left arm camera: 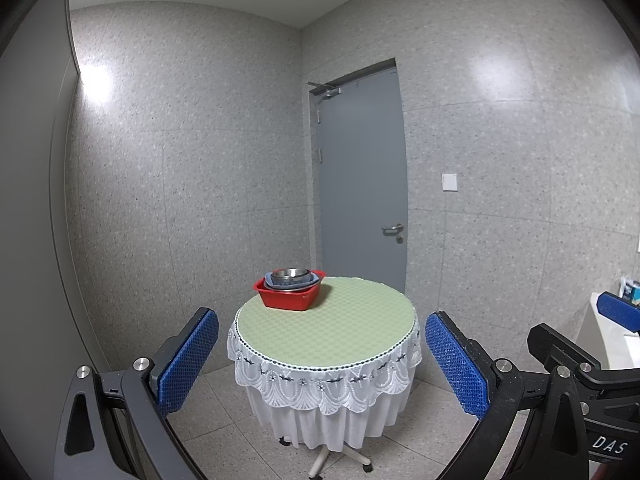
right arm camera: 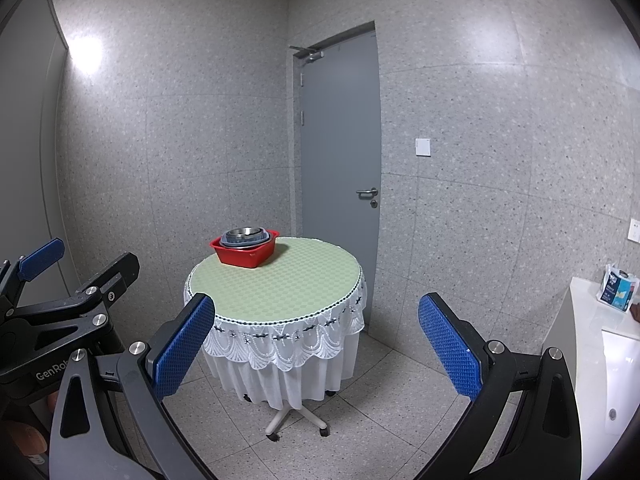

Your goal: Organize plates and bowls

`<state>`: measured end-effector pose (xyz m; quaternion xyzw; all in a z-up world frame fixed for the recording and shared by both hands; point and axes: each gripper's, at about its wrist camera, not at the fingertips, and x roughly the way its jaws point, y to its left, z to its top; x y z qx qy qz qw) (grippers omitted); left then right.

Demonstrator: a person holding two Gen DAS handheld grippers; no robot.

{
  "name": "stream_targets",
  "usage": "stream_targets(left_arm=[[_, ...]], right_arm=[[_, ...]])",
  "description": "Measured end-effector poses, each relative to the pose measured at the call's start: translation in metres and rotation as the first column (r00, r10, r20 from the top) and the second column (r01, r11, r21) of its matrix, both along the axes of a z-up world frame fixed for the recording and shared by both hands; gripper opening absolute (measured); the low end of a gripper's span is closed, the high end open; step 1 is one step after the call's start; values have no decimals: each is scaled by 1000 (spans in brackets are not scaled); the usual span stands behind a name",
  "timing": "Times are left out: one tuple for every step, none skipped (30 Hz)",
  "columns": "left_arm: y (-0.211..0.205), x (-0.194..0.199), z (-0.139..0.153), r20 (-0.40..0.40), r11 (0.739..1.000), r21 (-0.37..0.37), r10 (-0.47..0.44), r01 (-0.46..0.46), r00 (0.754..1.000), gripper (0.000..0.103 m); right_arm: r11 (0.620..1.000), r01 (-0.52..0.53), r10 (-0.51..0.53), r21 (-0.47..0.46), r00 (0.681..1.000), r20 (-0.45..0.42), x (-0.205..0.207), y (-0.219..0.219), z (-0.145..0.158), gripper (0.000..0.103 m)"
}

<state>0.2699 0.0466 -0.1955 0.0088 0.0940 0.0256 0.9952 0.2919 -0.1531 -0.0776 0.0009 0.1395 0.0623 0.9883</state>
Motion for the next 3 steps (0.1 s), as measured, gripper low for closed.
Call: stream_targets(left_arm=[[0,-1,0,1,1000,1,-1,1,1000,102],[1,-2,0,2,1000,1,-2,2,1000,102],[1,-3,1,5,1000,1,-3,3,1000,102]], right_arm=[[1000,0,0,1,1000,0,-1,1,0,103],[1000,1,-1,3,1000,0,-2,-1,0,103],[1000,3,-3,6,1000,1,-4,-2,1,103]])
